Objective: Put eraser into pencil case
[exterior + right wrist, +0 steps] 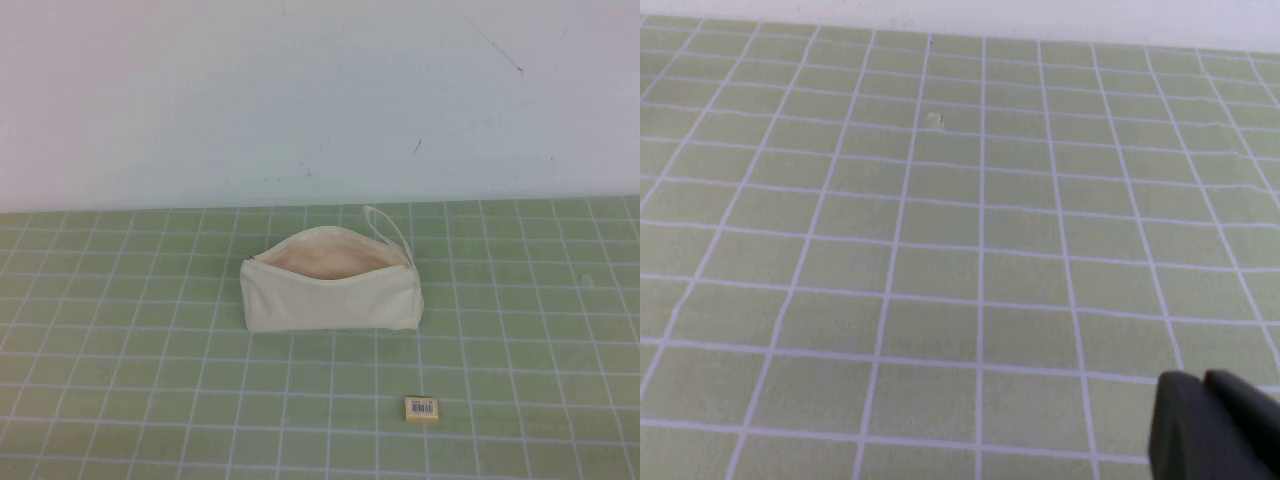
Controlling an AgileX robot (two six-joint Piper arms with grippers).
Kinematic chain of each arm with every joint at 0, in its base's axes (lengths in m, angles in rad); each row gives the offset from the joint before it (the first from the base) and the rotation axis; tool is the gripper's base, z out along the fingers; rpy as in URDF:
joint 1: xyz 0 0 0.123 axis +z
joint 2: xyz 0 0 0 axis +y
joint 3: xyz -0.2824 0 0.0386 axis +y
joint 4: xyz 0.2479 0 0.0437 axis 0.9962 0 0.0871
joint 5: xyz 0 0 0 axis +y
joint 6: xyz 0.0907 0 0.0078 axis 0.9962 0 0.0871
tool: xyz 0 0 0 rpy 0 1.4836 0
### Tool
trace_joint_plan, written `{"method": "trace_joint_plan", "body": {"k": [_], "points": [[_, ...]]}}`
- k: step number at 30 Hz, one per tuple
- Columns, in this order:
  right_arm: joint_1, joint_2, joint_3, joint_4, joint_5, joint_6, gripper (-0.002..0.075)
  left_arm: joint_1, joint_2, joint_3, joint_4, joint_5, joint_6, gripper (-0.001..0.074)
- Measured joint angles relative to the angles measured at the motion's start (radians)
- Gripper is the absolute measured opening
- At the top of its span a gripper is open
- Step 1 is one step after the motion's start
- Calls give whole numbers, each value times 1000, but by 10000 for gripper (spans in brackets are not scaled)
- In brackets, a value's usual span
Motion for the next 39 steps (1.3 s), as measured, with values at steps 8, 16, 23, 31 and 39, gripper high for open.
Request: {"method": "trace_joint_plan", "body": {"k": [8,16,23,31,39], "points": [[0,0,0,0,0,0,-1,0,0,0,0,0,0,-3],[0,0,0,0,0,0,-1,0,0,0,0,0,0,-3],[0,0,0,0,0,0,-1,0,0,0,0,0,0,-3],[0,0,0,50,0,0,-1,0,0,0,0,0,0,-3],[0,0,3,705,0,158,-1,0,0,0,0,0,0,-3]]}}
